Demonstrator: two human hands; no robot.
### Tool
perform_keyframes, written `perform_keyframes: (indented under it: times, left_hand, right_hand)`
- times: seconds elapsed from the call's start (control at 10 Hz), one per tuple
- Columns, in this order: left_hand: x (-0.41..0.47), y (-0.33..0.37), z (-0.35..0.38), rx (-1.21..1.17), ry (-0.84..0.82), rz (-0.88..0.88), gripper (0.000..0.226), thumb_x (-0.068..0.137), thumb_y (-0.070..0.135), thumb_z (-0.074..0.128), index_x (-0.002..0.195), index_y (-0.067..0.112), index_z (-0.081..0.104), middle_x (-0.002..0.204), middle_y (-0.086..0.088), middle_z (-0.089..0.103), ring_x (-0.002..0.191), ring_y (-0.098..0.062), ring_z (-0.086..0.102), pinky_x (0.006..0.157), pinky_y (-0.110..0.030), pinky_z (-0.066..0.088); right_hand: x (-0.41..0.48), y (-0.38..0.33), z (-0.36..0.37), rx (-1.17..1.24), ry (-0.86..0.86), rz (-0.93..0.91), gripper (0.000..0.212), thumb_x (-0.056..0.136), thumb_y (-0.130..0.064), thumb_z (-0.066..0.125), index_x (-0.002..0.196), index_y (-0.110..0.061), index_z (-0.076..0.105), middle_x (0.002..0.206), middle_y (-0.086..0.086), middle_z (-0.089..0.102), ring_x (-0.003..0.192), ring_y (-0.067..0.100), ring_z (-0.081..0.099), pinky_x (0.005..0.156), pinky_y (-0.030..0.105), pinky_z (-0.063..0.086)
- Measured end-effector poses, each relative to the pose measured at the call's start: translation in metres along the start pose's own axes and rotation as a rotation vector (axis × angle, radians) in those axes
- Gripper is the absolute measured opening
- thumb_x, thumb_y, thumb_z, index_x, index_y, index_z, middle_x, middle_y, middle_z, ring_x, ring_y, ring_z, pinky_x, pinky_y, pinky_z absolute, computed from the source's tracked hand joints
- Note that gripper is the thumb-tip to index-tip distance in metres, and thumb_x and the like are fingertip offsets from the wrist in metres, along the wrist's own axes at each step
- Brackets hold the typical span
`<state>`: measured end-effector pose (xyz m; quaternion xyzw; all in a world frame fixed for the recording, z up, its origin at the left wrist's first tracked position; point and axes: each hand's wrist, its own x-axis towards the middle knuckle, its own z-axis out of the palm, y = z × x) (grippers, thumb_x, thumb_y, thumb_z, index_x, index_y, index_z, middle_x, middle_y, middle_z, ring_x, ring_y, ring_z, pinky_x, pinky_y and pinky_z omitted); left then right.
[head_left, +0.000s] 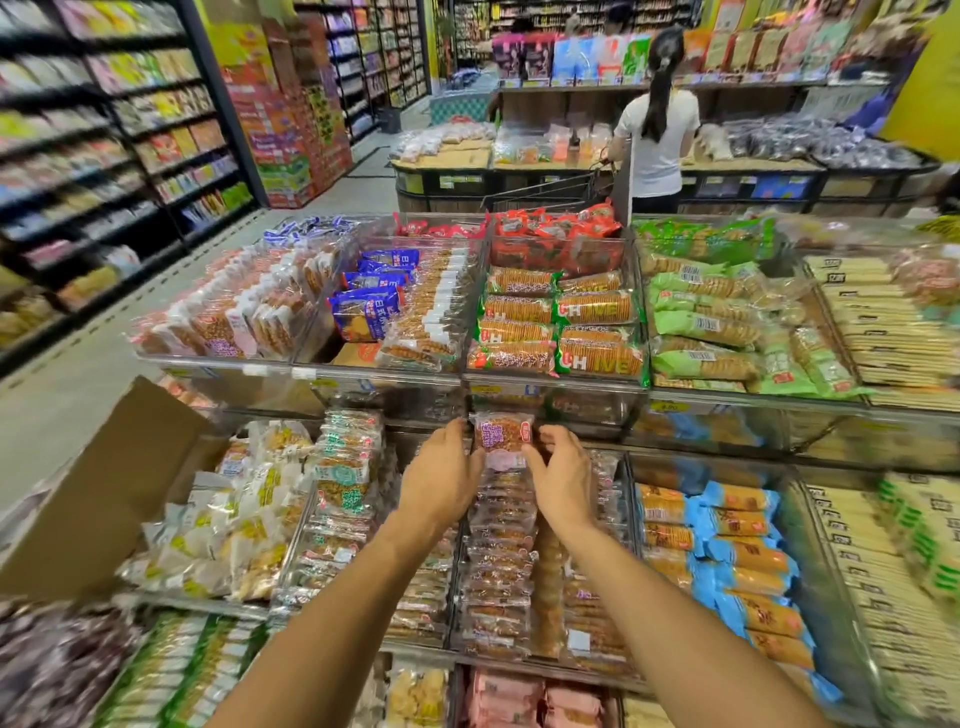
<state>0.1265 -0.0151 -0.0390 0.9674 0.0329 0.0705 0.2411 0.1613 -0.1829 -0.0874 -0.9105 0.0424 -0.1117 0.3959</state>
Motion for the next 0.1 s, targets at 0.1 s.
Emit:
perform_keyframes:
  times: [0.1]
  left_hand:
    - [-0.0088, 0.0093, -0.0159, 0.294, -0.050, 0.063, 0.040, 0.107, 0.041, 0.045, 0.134, 0.013, 0.053, 0.132, -0.010, 0.061, 0.115, -0.030, 0.062, 0.093, -0.045, 0.054]
  right_hand:
    - [-0.0047, -0.0001, -0.0198, -0.136, -0.008, -0.052, 0.032, 0.102, -0.035, 0.063, 0.131, -0.020, 0.061, 0.128, -0.001, 0.065, 0.114, 0.020, 0.062, 0.090, 0.033, 0.051]
